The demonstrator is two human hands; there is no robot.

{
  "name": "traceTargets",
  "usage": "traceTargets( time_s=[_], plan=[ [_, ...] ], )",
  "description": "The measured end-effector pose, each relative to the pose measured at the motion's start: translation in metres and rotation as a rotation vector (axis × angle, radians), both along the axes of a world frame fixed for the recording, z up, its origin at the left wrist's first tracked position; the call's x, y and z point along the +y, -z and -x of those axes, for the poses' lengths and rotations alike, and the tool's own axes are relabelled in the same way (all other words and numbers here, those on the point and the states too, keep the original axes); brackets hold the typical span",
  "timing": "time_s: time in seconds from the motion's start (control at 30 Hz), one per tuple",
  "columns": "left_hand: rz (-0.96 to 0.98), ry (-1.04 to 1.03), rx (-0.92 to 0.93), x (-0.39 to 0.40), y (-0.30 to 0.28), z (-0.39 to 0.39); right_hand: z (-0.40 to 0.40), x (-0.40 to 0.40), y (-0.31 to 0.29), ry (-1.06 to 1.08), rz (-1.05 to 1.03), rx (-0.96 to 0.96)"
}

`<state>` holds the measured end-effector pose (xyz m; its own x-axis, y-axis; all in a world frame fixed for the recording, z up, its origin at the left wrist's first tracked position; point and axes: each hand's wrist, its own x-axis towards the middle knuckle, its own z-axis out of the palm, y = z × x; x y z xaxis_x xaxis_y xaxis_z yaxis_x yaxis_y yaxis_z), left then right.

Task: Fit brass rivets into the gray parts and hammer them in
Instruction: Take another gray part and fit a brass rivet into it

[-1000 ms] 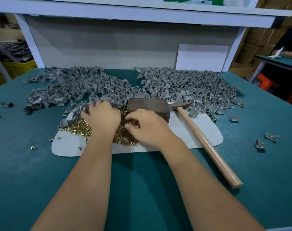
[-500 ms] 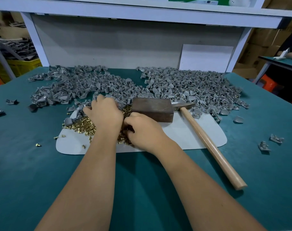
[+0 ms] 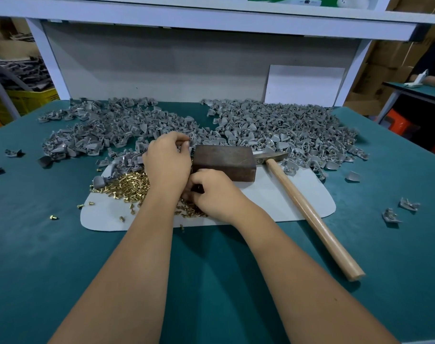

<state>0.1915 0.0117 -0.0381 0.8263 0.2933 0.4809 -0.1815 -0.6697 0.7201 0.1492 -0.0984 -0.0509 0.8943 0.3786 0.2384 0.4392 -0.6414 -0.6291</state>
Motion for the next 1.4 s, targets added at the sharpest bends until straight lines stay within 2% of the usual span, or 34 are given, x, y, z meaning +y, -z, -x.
traceTargets(
  time_s=[0.27,0.4,0.57,0.7,0.8,1.03,1.2,1.4],
  plan=[
    [0.334,0.116,0.016,-0.004,-0.003,-0.002,-0.001,-0.002,0.001,0.02,-0.154,-0.012],
    [0.39,0.155,0.037,-0.005,-0.004,-0.003,-0.003,-0.006,-0.003,0.176,-0.271,-0.133],
    [0.346,0.225,0.041,-0.012,-0.002,-0.002,-0.007,-0.025,-0.011,0.389,-0.46,-0.244],
    [0.207,0.311,0.019,-0.022,0.003,-0.001,-0.011,-0.041,-0.012,0.499,-0.556,-0.21],
    [0.167,0.355,0.035,-0.025,0.006,-0.001,-0.014,-0.046,-0.013,0.557,-0.547,-0.202],
    [0.114,0.322,0.048,-0.025,0.007,0.001,-0.014,-0.047,-0.014,0.542,-0.54,-0.227],
    [-0.039,0.311,0.038,-0.027,0.008,0.003,-0.016,-0.049,-0.015,0.561,-0.473,-0.282],
    [-0.012,0.37,0.032,-0.029,0.007,0.004,-0.018,-0.048,-0.012,0.526,-0.507,-0.199]
  ],
)
